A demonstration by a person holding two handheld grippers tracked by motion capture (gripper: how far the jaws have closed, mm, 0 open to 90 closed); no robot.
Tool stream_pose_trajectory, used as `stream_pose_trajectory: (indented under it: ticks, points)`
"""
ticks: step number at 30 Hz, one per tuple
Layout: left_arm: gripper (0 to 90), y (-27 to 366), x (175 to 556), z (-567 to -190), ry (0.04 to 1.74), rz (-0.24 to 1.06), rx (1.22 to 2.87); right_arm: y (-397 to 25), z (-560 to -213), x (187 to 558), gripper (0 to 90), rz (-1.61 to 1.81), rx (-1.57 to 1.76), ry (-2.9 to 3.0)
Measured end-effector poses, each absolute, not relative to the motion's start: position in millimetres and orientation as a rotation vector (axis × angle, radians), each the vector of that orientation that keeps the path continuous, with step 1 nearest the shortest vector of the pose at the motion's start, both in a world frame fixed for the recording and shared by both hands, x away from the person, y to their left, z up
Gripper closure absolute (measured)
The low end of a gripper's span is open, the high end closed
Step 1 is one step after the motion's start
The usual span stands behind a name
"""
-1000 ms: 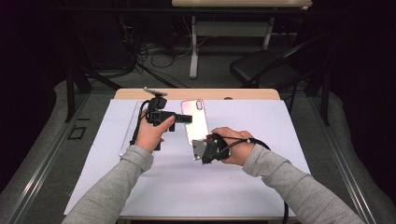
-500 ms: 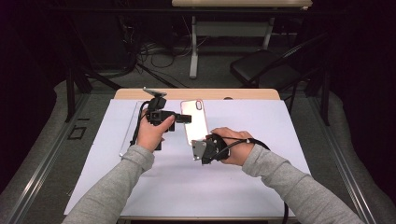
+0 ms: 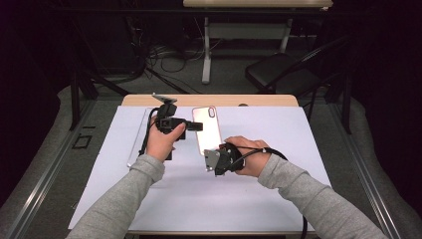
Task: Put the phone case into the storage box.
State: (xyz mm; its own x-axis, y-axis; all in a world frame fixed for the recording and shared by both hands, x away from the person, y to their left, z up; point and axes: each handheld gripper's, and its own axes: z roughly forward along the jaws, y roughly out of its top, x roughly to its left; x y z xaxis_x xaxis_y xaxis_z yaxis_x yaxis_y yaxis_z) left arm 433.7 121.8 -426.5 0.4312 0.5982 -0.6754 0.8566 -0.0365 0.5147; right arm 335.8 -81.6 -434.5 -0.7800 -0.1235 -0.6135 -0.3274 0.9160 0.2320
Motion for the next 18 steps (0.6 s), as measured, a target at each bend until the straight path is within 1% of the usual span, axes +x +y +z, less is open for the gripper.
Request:
stream_pose_trajectory:
  ticks: [18]
  points:
    - [79.3,122.6,434.8,-427.3,1.282,-0.393,1.703,-82.4,-435.6,335.8,88.1,0.441,-0.308,2.463]
